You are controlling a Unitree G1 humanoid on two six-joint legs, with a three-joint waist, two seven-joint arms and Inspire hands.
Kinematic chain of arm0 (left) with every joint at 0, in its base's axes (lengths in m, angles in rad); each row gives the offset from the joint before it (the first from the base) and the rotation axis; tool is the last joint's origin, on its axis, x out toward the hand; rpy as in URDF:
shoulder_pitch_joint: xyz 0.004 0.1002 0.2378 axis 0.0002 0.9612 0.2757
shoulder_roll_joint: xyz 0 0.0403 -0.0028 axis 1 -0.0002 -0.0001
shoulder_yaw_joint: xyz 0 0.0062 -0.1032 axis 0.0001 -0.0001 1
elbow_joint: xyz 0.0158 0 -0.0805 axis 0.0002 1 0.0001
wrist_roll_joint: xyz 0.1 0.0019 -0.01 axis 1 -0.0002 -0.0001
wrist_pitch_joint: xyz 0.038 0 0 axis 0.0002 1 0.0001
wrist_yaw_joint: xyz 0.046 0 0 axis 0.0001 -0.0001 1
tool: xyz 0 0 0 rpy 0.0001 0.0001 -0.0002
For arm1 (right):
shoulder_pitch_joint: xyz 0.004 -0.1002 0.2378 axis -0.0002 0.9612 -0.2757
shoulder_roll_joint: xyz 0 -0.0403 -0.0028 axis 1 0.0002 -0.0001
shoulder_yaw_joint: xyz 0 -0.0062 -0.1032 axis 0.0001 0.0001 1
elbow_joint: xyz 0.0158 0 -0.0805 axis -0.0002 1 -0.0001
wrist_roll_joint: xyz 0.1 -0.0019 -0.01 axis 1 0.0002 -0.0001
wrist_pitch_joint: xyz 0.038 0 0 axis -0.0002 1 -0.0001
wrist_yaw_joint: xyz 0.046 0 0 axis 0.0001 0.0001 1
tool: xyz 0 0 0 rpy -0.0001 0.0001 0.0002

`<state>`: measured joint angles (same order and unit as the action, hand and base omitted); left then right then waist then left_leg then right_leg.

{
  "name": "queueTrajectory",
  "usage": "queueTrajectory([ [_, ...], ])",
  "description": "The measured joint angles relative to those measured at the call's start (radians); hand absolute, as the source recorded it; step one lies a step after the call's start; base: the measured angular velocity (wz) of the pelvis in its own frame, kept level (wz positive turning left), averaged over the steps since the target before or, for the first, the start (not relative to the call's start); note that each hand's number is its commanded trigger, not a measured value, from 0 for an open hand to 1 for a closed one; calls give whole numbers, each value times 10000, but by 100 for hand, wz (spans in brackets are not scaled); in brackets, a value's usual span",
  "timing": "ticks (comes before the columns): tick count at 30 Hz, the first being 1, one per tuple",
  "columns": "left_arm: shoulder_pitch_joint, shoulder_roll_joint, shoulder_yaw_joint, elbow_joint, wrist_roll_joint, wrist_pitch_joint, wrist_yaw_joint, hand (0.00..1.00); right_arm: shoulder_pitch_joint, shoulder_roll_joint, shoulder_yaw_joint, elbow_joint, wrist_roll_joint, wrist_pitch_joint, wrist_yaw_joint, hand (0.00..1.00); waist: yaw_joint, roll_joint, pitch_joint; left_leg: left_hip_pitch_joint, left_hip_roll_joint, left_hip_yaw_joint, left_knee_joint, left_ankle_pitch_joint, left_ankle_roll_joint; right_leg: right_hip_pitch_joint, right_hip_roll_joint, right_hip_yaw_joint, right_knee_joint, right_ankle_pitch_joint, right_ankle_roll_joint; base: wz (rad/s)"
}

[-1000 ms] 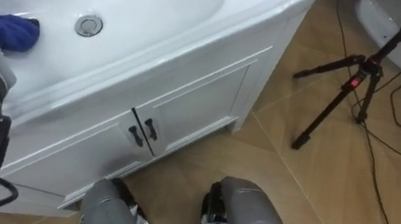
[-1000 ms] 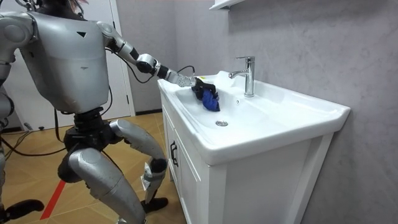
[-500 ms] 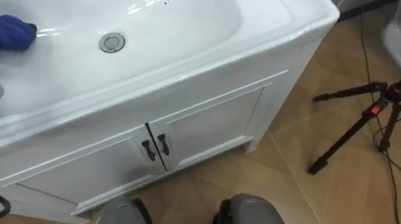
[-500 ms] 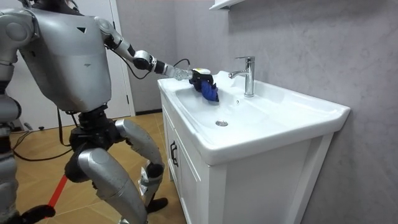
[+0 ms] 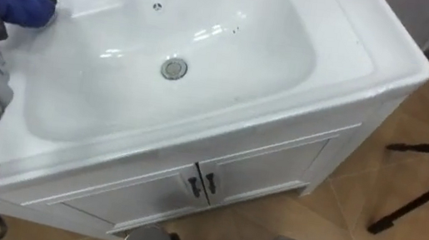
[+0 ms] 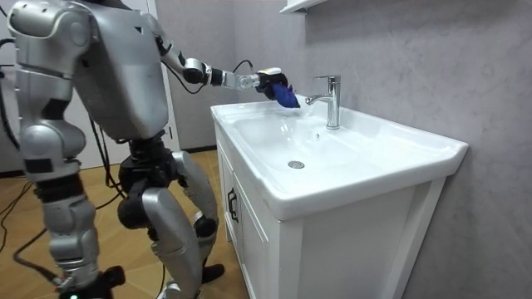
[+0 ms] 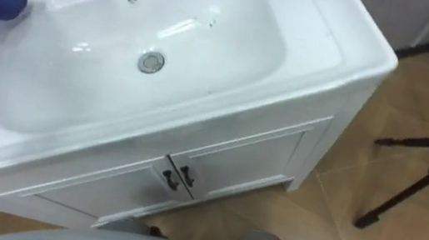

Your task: Wipe basin

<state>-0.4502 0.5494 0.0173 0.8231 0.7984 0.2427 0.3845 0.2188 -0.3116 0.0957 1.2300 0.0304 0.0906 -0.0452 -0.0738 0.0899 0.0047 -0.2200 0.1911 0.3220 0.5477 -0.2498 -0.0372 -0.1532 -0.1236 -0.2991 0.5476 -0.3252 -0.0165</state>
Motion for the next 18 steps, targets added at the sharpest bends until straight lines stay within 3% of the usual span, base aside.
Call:
queueTrajectory([
  [8,853,-143,1,-2156,-1018,-185,468,100,-63,107,-18,-299,-54,-47,-435,0,54,16,-5,622,-380,11,-783,38,-50,697,-24,-24,-844,65,240,3],
  [11,1258,-157,-12,-2781,-1201,-538,592,100,-208,113,-7,-296,-229,-45,-535,0,-36,-11,10,801,-562,-87,-1058,60,-61,817,-122,-36,-856,45,296,3],
  [18,1355,-161,-21,-3422,-1422,-824,633,100,-438,68,-12,-667,-622,-72,-387,0,33,-65,18,1105,-698,-230,-1392,70,-67,1342,-84,-222,-1439,162,459,8],
])
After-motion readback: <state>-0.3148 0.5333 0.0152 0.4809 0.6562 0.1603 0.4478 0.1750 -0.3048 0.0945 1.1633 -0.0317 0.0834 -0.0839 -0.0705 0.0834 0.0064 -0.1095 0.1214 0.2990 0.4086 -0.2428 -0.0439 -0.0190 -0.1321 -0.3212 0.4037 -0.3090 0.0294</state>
